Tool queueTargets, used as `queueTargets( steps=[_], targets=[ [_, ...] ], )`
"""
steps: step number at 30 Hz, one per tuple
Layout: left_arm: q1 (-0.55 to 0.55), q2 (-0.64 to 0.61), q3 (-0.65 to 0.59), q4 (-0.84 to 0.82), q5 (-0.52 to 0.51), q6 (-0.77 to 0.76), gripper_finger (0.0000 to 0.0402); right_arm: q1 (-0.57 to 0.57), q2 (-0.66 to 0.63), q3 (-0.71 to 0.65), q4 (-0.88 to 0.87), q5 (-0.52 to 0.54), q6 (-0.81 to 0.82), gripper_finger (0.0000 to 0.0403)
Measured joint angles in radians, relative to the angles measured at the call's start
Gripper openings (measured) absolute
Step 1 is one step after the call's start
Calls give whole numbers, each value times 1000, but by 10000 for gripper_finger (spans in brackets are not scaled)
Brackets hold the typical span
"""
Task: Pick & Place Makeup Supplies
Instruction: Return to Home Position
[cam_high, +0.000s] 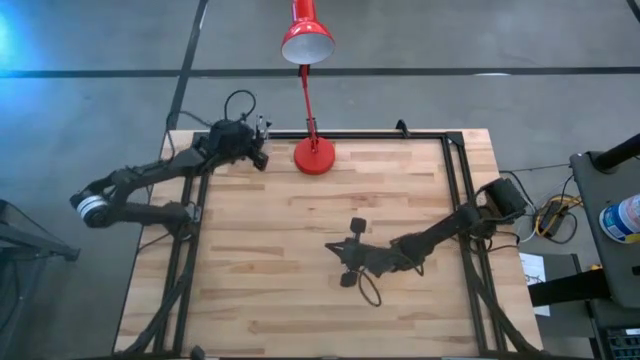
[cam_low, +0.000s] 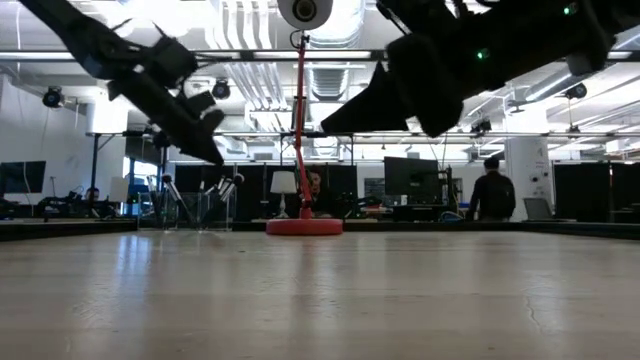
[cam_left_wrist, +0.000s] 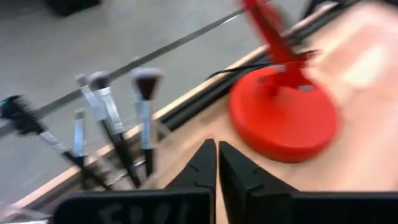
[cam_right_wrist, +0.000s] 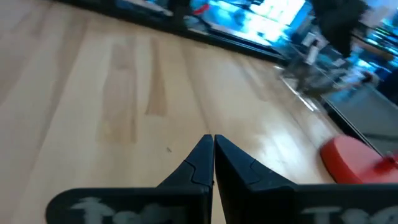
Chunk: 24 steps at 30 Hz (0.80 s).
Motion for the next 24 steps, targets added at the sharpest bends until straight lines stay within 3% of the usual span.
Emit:
queueTargets(
  steps=[10,16,24],
  targets=[
    [-98,-256,-250,237,259,8,1,-201,-229,-180,16,-482,-129,8],
    [-101,-354,-357,337,322,7,0,-300,-454,-332,65,-509,-154,8],
    [-101,-452,-438,378,323,7,0,-316,-803,-578,123,-539,-150,8]
  ],
)
